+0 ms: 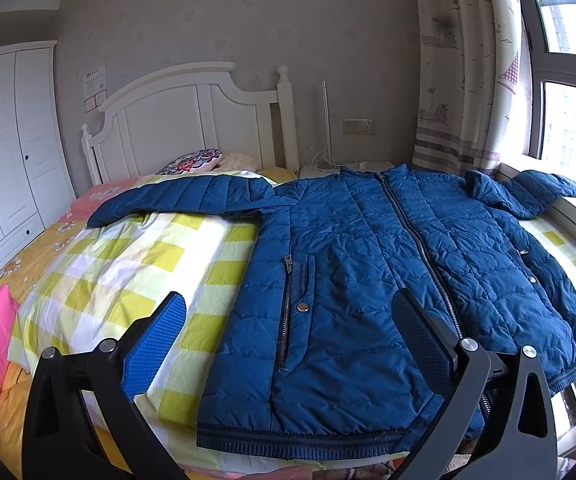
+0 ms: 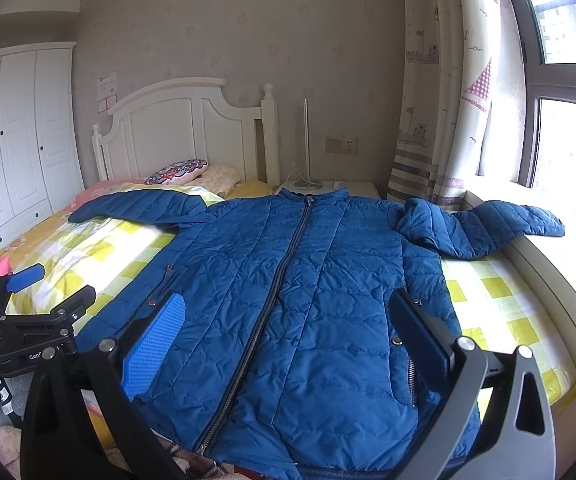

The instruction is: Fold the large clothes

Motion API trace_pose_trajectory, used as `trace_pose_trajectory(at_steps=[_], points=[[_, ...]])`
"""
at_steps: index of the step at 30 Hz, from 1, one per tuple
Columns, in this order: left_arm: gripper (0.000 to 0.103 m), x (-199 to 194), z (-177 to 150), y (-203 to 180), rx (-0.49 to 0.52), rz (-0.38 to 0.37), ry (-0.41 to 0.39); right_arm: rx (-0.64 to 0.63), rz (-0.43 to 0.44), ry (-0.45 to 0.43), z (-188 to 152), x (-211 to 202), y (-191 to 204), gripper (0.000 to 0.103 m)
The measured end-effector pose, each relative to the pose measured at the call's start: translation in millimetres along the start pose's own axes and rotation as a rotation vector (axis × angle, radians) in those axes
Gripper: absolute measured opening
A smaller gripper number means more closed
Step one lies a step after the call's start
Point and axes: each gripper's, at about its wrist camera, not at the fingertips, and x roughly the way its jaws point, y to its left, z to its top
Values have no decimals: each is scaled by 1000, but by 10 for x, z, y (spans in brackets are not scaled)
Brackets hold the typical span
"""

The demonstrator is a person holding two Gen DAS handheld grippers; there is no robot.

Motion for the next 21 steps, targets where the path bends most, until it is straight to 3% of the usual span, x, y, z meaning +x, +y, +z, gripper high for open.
trace_pose_trajectory(at_steps=[21], points=[[99, 21, -33, 28, -3, 4, 8, 14, 7, 16, -34, 42, -24, 101]])
